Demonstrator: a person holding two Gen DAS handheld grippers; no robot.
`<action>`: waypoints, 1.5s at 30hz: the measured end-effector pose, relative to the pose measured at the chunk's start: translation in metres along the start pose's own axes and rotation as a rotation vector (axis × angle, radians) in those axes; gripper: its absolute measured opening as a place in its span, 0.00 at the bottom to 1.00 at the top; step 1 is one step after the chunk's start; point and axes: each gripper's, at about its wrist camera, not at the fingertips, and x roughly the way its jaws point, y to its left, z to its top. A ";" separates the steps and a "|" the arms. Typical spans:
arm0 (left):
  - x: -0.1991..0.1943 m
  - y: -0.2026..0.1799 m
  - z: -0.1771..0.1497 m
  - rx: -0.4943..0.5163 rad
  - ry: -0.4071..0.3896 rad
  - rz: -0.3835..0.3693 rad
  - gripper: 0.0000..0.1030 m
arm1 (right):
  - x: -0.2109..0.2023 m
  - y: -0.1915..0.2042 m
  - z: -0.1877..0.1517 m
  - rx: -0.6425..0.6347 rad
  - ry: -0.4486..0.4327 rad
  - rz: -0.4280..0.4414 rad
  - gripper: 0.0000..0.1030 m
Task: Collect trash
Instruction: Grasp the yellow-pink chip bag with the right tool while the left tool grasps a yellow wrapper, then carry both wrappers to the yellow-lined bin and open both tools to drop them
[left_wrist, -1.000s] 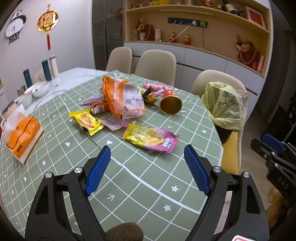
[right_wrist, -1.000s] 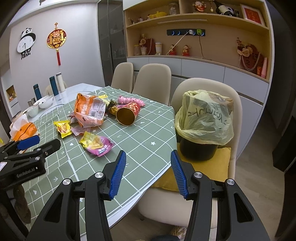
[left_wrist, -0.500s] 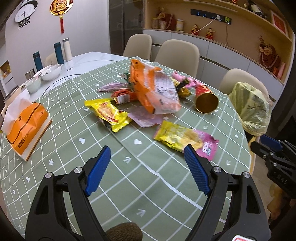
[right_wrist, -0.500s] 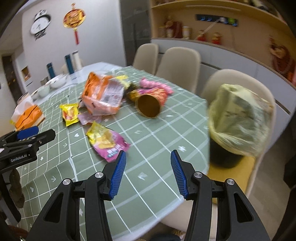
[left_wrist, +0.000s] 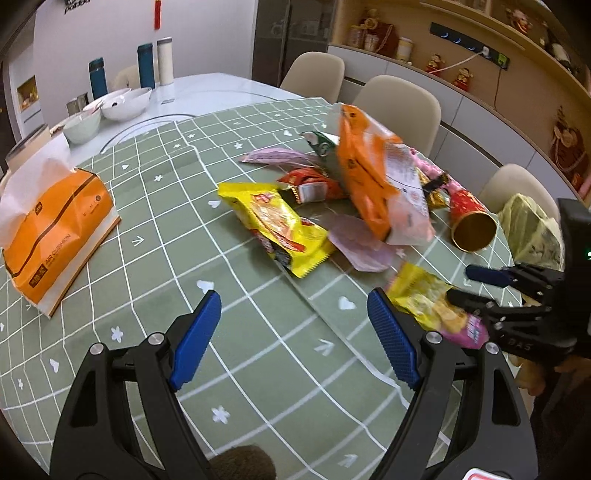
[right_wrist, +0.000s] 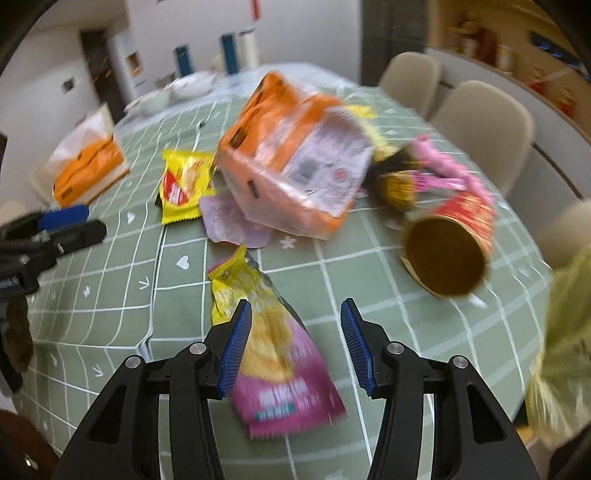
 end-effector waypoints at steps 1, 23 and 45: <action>0.002 0.004 0.002 -0.005 -0.001 -0.003 0.75 | 0.005 0.002 0.001 -0.011 0.019 0.023 0.46; 0.109 0.056 0.077 -0.223 0.179 -0.061 0.50 | -0.082 -0.015 -0.081 0.347 -0.114 -0.028 0.07; -0.076 -0.050 0.116 -0.076 -0.170 -0.152 0.09 | -0.186 -0.062 -0.075 0.324 -0.355 -0.092 0.07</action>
